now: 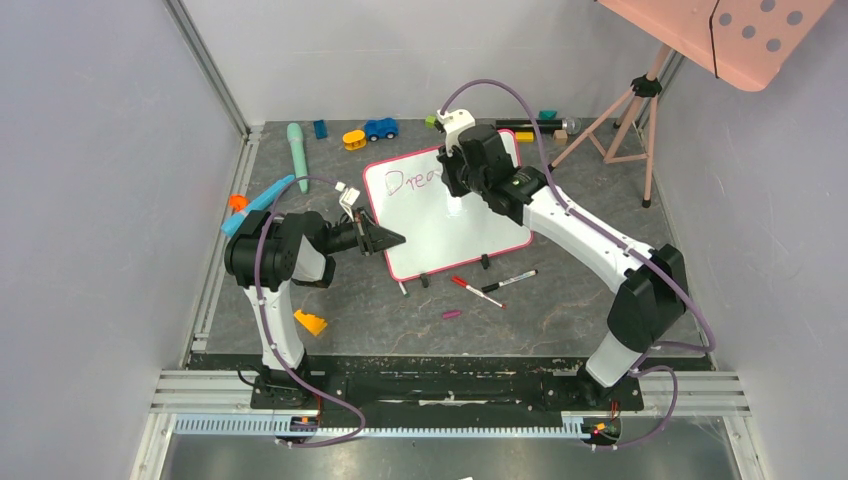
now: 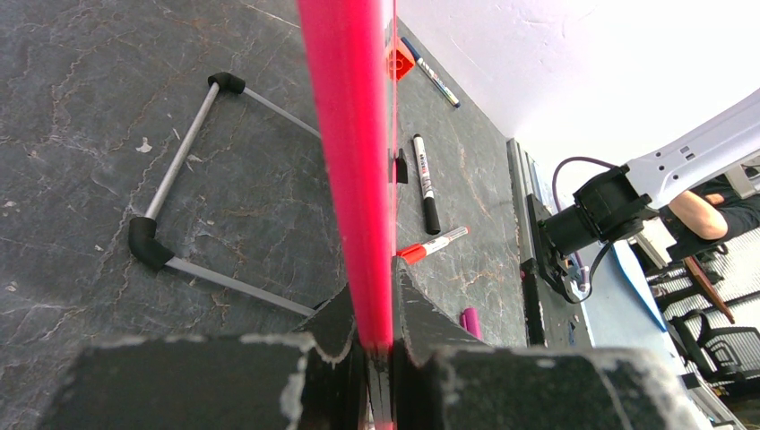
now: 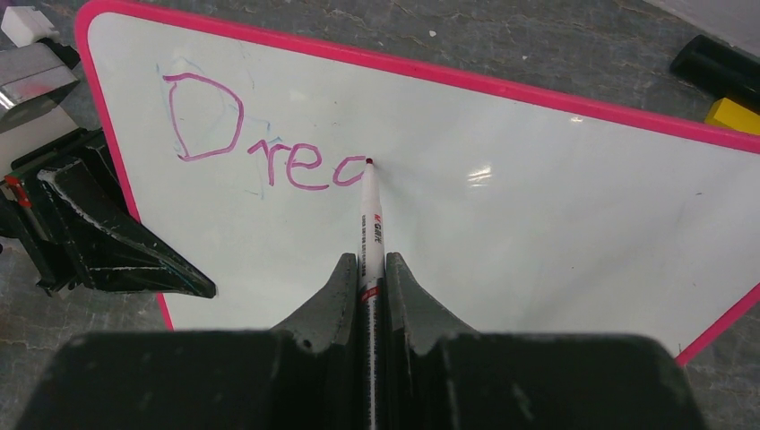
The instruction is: Write a sentence on the whiteboard
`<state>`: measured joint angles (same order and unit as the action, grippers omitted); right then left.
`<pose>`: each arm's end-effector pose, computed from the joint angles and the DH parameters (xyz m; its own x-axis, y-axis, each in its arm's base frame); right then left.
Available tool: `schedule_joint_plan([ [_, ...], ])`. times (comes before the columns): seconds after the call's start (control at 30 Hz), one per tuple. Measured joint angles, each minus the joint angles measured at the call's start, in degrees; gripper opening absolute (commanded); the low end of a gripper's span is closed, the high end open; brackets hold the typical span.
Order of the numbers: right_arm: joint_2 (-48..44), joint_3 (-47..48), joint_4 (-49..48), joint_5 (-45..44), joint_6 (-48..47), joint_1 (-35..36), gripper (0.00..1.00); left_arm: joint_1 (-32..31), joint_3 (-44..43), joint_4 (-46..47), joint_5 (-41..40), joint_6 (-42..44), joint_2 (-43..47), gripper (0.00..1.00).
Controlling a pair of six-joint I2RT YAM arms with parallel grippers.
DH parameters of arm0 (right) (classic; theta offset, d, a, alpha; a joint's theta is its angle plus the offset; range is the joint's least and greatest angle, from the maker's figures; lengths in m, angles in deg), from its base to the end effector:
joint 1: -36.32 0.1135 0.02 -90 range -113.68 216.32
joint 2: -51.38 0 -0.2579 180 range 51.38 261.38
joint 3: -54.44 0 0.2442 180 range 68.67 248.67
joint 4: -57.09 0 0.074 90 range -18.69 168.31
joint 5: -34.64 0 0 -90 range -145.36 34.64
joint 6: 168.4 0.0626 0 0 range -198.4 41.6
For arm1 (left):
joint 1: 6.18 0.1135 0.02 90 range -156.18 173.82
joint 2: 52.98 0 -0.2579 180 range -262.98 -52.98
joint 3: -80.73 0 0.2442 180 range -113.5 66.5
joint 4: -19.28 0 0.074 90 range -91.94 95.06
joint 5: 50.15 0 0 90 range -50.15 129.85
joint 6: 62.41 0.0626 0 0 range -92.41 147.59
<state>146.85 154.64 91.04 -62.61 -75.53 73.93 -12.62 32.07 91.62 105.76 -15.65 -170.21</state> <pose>0.3270 0.2420 0.3239 -0.4122 -0.2548 -0.8747 -0.4981 0.8669 -0.0178 0.3181 -0.0934 0.1220 -0.6039 -0.2132 -0.7680 0.7375 0.2160 -0.6398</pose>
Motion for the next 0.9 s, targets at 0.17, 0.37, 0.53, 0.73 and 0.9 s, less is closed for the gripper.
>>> schedule_joint_plan([
  [0.17, 0.2, 0.3, 0.3, 0.0, 0.0, 0.0, 0.00, 0.0, 0.0, 0.0, 0.0, 0.0, 0.0, 0.02],
  [0.37, 0.0, -0.4, -0.2, 0.1, 0.0, 0.0, 0.00, 0.0, 0.0, 0.0, 0.0, 0.0, 0.0, 0.02],
  [0.53, -1.5, -3.5, -0.8, 0.7, 0.0, 0.0, 0.00, 0.0, 0.0, 0.0, 0.0, 0.0, 0.0, 0.02],
  [0.73, -1.9, -4.1, -0.8, 0.8, 0.0, 0.0, 0.00, 0.0, 0.0, 0.0, 0.0, 0.0, 0.0, 0.02],
  [0.9, -2.1, -4.1, -0.7, 0.8, 0.0, 0.0, 0.00, 0.0, 0.0, 0.0, 0.0, 0.0, 0.0, 0.02],
])
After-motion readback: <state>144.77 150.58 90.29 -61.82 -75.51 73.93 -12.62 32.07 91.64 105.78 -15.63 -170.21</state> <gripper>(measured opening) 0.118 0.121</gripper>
